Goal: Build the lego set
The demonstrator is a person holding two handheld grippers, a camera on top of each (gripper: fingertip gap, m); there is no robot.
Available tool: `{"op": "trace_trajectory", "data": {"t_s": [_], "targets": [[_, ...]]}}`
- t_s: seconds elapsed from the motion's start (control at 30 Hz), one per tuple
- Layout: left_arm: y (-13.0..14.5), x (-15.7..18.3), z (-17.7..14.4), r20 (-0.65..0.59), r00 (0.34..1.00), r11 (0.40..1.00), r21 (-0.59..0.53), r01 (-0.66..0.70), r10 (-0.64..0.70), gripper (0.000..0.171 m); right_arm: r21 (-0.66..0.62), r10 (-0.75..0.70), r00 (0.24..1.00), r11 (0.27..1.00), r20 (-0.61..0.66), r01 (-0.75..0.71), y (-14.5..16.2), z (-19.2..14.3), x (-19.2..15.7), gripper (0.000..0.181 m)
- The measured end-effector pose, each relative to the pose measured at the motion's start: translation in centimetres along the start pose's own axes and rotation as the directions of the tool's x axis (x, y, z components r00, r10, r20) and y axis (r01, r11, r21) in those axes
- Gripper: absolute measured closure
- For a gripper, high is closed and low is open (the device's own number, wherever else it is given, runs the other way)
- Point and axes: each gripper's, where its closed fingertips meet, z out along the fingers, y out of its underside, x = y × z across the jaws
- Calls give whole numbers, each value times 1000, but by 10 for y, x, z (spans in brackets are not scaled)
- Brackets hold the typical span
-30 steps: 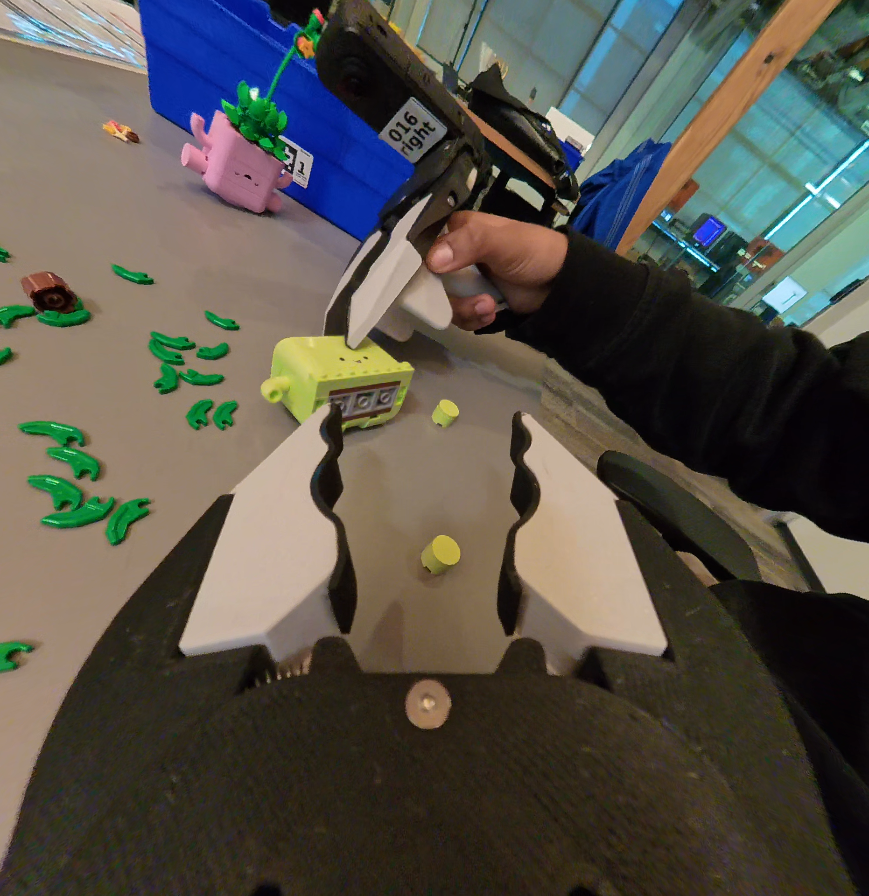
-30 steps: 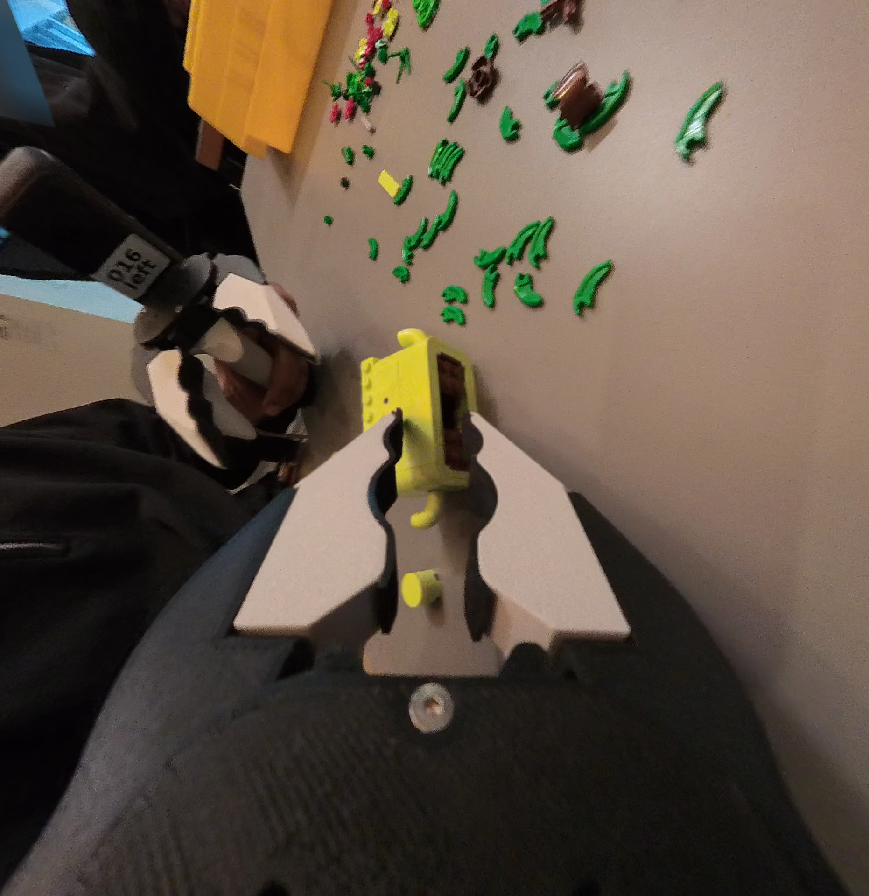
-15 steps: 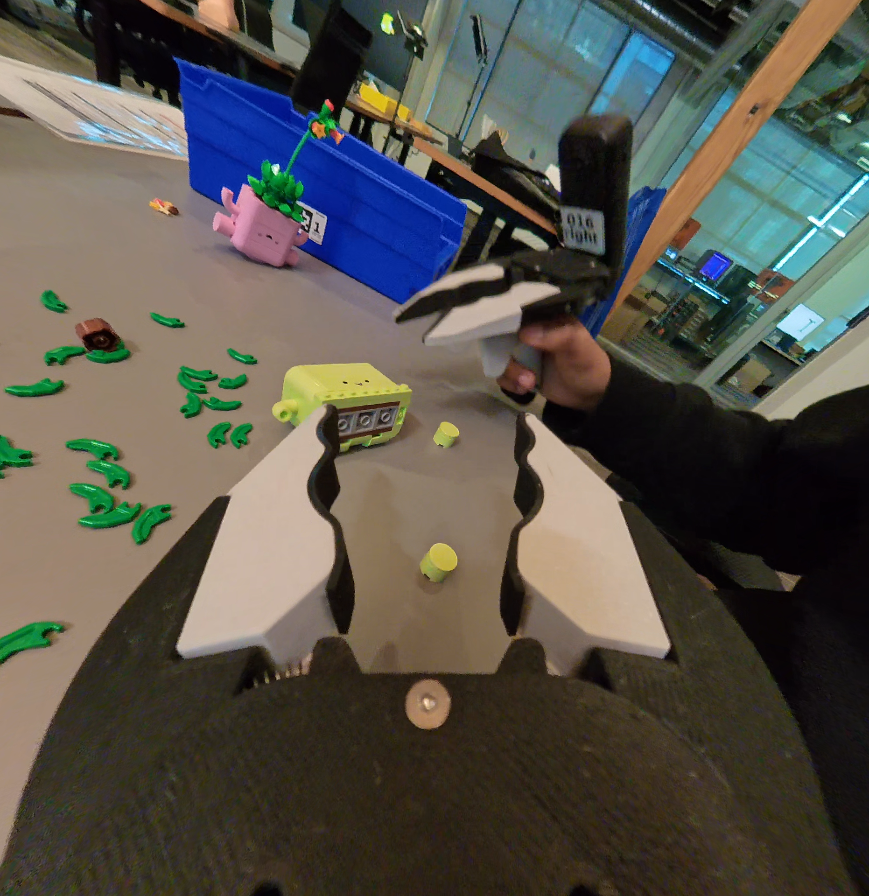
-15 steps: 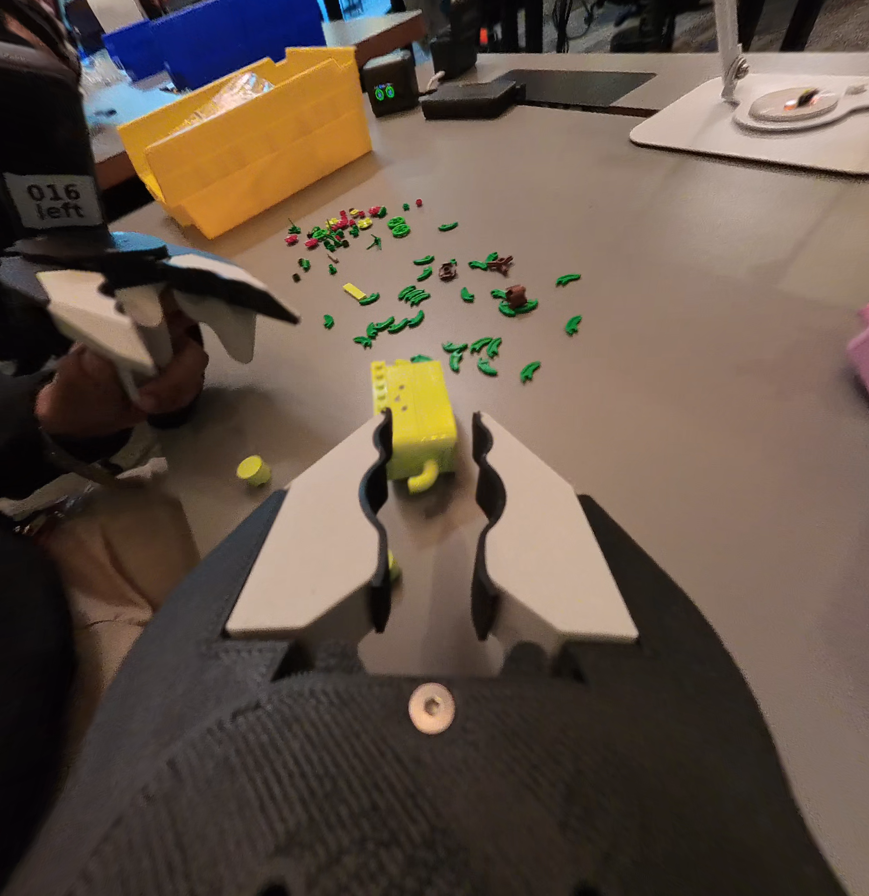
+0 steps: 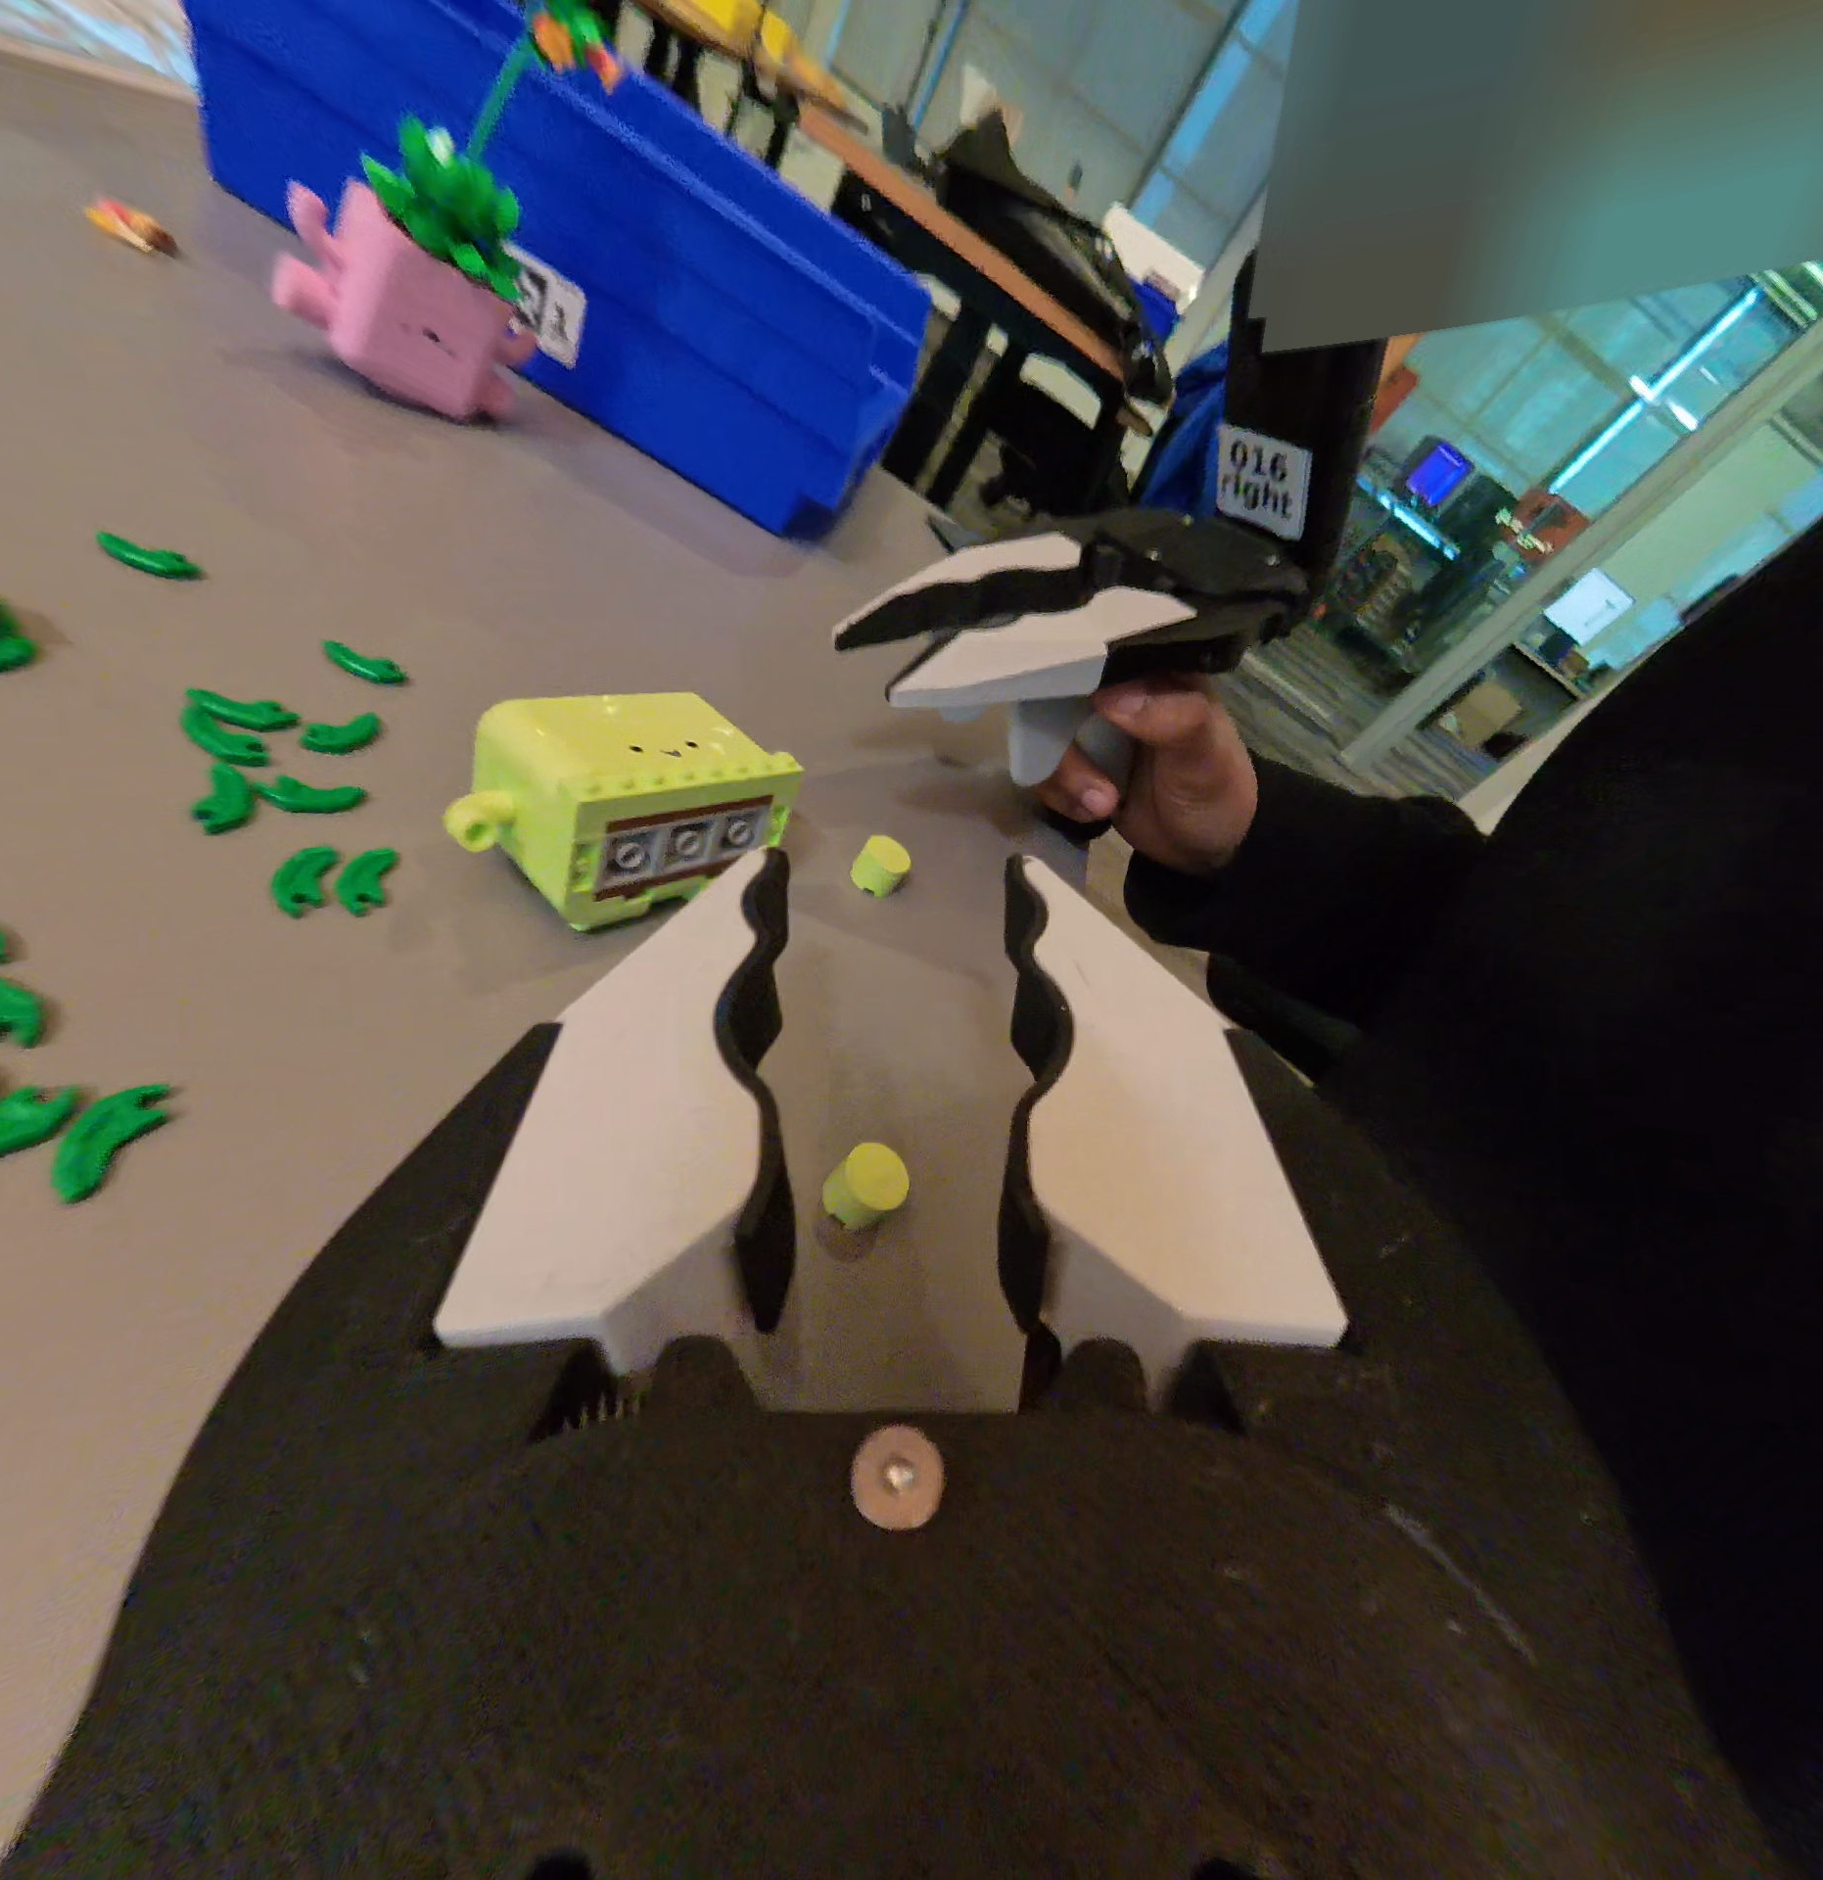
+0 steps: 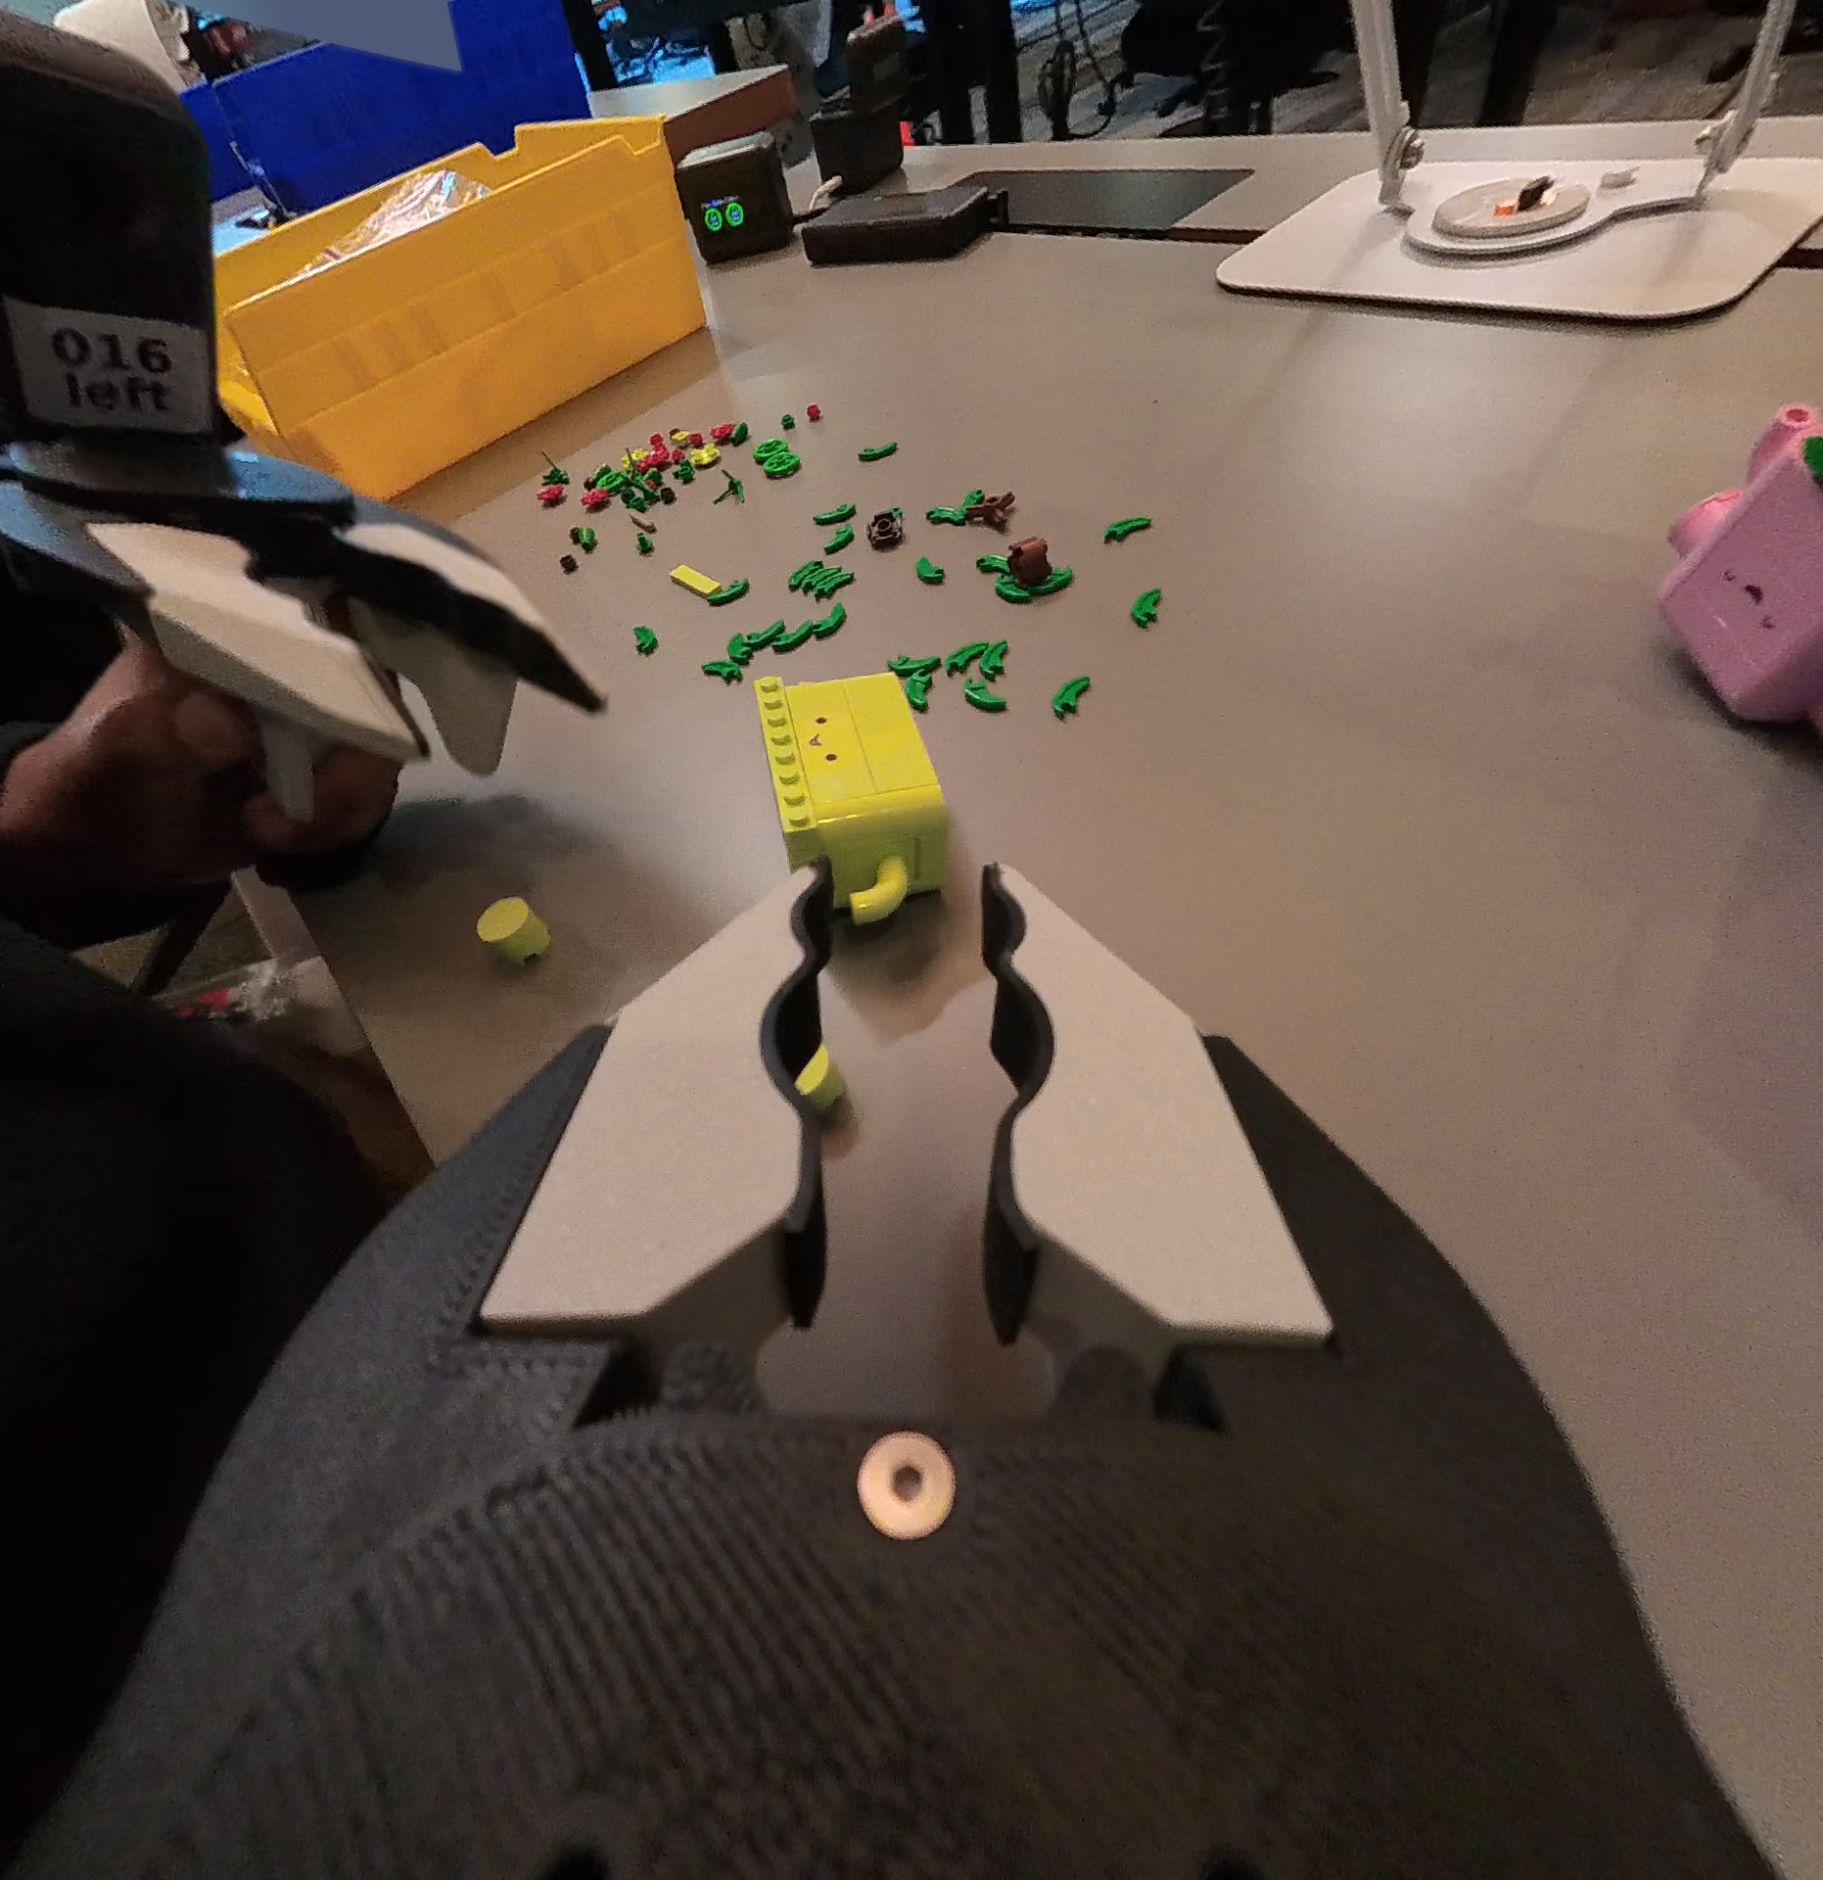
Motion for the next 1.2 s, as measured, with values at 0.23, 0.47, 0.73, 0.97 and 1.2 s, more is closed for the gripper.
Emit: {"op": "trace_trajectory", "data": {"t_s": [0.23, 0.47, 0.73, 0.97, 1.2], "targets": [[25, 12, 42, 46, 998, 978, -208, -21, 31, 135, -5, 98, 995, 995, -21, -98, 23, -14, -9, 146], [39, 15, 62, 181, 969, 918, -387, -85, 166, 136, -3, 8, 993, 1000, -114, -8, 46, -25, -18, 158], [29, 27, 19, 305, 929, 950, -288, -119, 209, 108, -201, -142, 980, 973, -136, 113, 46, -13, -31, 151], [-6, -22, -7, 424, 835, 933, -240, -269, 350, 36, -297, -163, 982, 946, -93, 129, 53, 3, -28, 150], [-9, -69, 43, 156, 919, 867, -418, -271, 362, 31, -317, -180, 982, 936, -56, 153, 53, 11, -22, 167]]}}
